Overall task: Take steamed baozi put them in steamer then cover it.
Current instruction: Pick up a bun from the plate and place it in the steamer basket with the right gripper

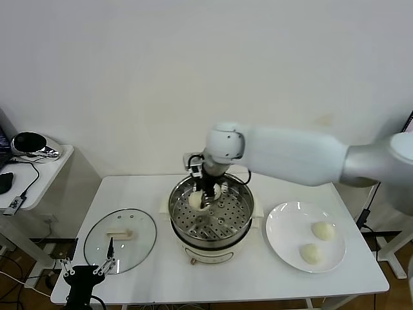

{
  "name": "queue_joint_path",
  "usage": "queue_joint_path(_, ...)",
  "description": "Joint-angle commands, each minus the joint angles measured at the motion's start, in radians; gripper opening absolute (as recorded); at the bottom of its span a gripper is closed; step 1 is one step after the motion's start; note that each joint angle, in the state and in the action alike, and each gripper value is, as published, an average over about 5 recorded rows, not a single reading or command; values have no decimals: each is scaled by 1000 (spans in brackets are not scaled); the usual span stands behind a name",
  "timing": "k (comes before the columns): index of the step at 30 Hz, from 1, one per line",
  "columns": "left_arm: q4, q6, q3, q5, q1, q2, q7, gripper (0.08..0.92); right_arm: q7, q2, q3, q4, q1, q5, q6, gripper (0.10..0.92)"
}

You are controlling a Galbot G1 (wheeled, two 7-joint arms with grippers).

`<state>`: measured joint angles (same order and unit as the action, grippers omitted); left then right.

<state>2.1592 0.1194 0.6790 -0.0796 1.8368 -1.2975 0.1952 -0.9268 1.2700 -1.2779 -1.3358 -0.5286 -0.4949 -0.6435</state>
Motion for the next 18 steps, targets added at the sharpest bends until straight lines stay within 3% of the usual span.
queue_joint_path(1,-6,5,-1,1,0,0,1,823,22,123,-2,106,70,-9,-39,560)
queue_joint_path(9,-9,10,-2,0,-1,1,2,823,34,116,3,103,66,-19,-66,594)
queue_joint_path(18,0,7,-6,-1,-10,7,0,823,-10,-68,-3,-31,-121,-45,-74,801)
